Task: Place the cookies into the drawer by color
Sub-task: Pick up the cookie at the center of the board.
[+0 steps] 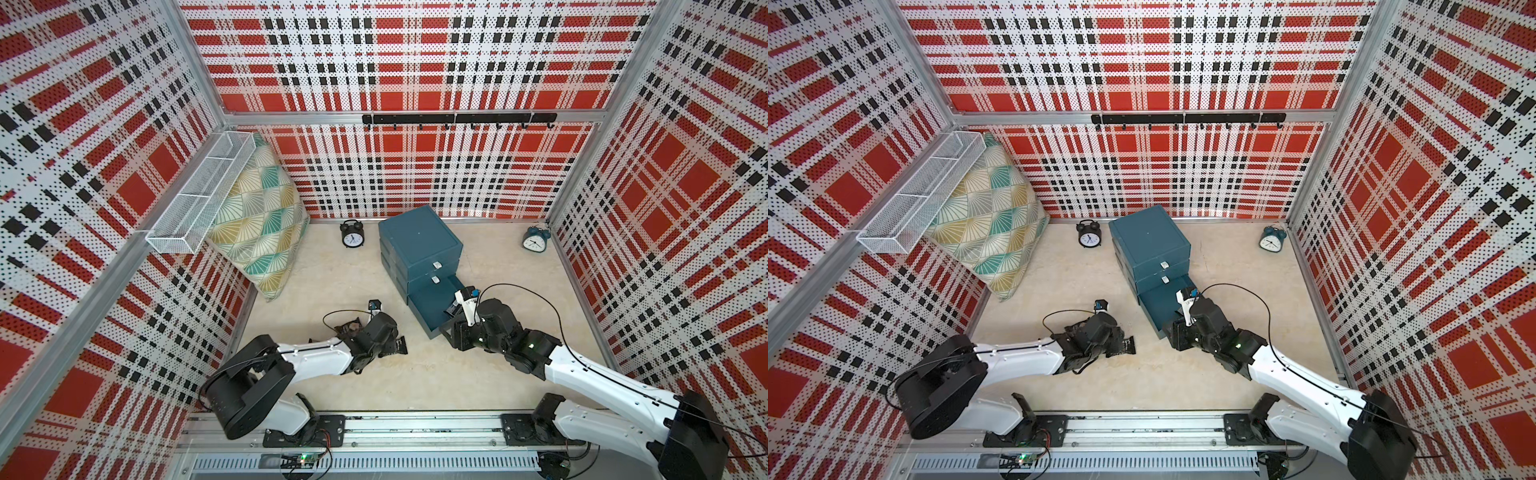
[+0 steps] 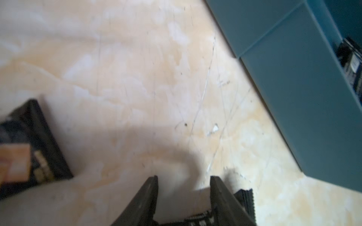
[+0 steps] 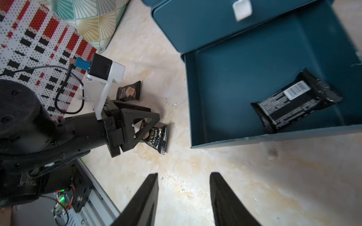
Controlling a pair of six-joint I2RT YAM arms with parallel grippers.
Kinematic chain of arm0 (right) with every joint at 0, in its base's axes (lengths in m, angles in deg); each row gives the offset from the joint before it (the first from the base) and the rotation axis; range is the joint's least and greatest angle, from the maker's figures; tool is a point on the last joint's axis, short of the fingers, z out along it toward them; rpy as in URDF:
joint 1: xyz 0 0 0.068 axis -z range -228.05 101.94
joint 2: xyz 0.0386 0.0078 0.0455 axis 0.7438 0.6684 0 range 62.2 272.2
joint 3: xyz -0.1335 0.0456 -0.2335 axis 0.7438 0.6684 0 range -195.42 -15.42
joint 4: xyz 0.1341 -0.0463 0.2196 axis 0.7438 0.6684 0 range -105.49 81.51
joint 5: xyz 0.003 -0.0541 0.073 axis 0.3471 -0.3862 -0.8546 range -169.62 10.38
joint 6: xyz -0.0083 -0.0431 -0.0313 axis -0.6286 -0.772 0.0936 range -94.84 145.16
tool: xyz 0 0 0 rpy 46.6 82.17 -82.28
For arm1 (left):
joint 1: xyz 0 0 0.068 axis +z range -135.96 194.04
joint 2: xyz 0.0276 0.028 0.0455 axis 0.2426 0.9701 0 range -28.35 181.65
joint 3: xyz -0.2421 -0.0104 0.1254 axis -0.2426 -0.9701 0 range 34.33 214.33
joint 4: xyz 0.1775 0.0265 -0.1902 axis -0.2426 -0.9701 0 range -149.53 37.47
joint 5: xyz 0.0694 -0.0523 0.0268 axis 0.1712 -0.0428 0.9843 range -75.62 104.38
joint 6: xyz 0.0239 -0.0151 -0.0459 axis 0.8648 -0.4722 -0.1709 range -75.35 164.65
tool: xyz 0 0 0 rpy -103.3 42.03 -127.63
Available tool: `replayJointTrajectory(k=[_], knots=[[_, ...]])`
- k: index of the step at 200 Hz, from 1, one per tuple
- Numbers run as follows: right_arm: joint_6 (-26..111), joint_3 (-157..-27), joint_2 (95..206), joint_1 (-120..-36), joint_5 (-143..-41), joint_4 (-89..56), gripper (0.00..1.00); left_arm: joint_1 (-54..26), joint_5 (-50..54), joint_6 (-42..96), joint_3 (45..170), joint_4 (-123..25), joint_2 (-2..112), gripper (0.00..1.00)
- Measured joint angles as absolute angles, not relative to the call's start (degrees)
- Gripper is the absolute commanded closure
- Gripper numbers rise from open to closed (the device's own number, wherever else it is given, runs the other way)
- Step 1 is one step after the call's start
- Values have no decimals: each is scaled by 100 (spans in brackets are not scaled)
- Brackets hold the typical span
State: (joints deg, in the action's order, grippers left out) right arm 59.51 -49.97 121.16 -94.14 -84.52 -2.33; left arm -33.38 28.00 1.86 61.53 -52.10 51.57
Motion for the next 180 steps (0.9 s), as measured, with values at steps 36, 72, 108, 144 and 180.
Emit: replayJointTrajectory(k=[36, 72, 108, 144, 180], knots=[[5929, -5049, 12612, -9976, -8308, -379, 59, -3452, 2643, -233, 5642, -5260, 4324, 51], [5924, -5388, 13329, -10376, -8065, -462, 68, -2702, 2326, -397, 5148, -5184, 3587, 51], [5931, -5851, 13967, -10631, -7818, -512, 70, -2514, 1994, -463, 4943, -5164, 3124, 51], [5937, -6232, 14642, -10787, -7700, -600, 70, -2593, 1767, -550, 4846, -5116, 2899, 50], [6027, -6455, 15202, -10833, -7650, -578, 76, -2977, 1745, -775, 4685, -5122, 2643, 51]])
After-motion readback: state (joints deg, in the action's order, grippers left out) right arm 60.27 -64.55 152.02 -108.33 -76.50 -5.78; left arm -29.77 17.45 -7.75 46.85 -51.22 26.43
